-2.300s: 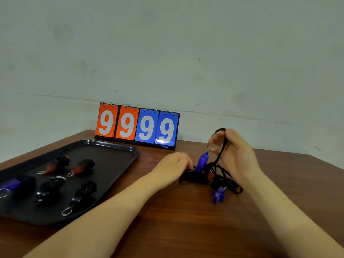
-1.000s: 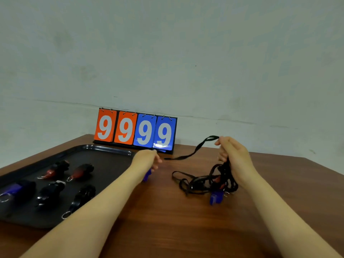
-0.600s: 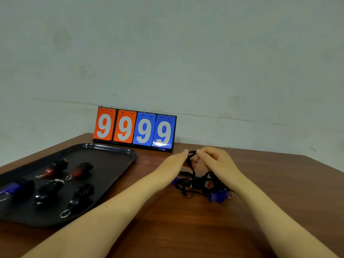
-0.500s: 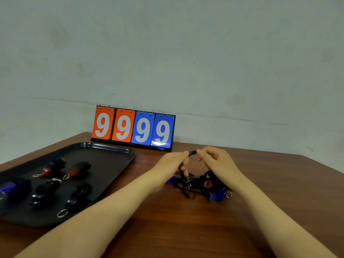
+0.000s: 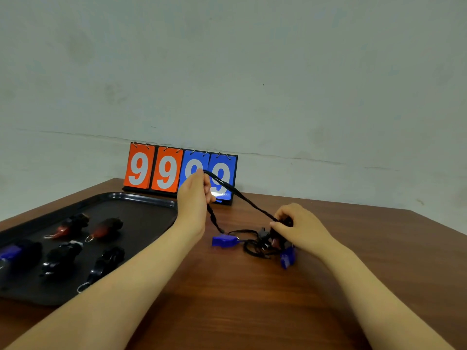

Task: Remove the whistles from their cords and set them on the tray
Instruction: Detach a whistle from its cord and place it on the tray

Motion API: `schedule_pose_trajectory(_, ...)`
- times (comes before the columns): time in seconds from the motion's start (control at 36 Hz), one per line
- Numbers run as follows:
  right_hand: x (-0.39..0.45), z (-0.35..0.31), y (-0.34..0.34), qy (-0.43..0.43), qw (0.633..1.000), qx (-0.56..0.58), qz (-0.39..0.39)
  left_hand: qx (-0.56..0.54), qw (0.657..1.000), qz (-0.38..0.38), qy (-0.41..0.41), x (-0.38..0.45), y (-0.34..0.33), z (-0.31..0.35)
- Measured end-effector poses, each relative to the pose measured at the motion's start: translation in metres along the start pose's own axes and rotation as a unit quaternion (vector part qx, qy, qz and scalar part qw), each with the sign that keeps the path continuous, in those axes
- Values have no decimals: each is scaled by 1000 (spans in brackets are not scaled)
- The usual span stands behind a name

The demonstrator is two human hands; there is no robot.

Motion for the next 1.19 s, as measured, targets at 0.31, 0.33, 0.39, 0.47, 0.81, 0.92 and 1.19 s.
schedule_pose_trajectory(0.31,2,10,0,-124,966,225,18,20,996,84,-3,18,17,-9)
schedule_pose_trajectory(0.33,3,11,2,-133,957,256,25,21,995,100,5,21,20,-11)
schedule_pose_trajectory(0.39,4,13,6,-151,937,313,42,29,991,130,20,27,27,-15)
schedule_pose_trajectory(0.47,4,12,9,-184,897,397,69,66,988,134,39,32,30,-21)
schedule_pose_trajectory(0.81,-1,-9,10,-176,921,337,82,456,873,-127,-115,5,-3,-43)
schedule_pose_trajectory(0.92,-2,-14,4,-174,940,288,54,401,859,-261,-182,-27,-24,-34)
schedule_pose_trajectory(1.19,-6,-18,-4,-178,894,410,-31,321,891,-297,-121,-39,-27,-32)
Point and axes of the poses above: each hand's wrist, its own x-axis towards the middle knuckle, its own y-axis out of the back of the hand, z = x × y, the point moved 3 cm from there along x, towards the middle knuckle, and after that the axes turned 8 degrees about z, right-handed, at the moved point
